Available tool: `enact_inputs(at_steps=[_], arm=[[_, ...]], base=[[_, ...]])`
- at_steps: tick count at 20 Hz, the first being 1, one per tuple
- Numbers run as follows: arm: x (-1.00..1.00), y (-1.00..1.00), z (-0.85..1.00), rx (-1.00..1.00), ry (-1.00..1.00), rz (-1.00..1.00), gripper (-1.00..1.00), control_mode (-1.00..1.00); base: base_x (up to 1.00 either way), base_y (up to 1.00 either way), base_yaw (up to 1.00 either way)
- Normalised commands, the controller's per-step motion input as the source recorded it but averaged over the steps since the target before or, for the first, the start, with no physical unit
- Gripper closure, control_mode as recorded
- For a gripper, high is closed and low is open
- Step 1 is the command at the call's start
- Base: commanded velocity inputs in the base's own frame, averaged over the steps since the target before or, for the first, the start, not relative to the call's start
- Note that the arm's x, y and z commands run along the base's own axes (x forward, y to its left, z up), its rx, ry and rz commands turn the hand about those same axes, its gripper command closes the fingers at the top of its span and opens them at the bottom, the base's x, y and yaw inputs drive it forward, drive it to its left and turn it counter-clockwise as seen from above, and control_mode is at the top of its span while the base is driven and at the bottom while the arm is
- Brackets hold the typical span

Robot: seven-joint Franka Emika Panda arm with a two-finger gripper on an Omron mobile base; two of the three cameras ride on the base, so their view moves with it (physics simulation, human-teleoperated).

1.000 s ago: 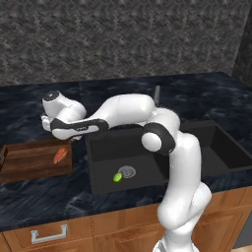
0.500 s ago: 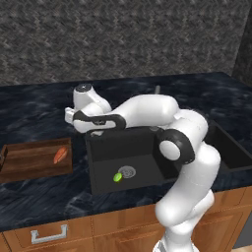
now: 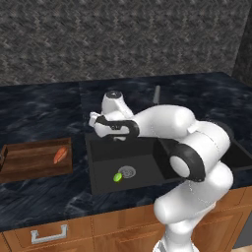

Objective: Pick up all produce items and place them in the sink. Turn on the sink faucet to wash them. Then turn the sink off and put them in the tray.

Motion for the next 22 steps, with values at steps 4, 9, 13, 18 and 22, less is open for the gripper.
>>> enact_inputs(at_steps=[4,9,13,18,22], arm=[[-0.06,-0.57,-0.29,0.0,0.05,0.0,-1.0,-1.0],[-0.25,-0.36,-0.47,0.0,0.07,0.0,-1.0,-1.0],[-0.22,-0.16,-0.5,0.0,0.1,0.0,-1.0,-1.0],[-0.09,-0.16,-0.53,0.0,0.08,0.0,-1.0,-1.0],[-0.05,-0.12,-0.56,0.0,0.08,0.0,-1.0,-1.0]], base=[[0.0,0.0,0.0],[0.0,0.0,0.0],[0.0,0.0,0.0],[0.0,0.0,0.0],[0.0,0.0,0.0]])
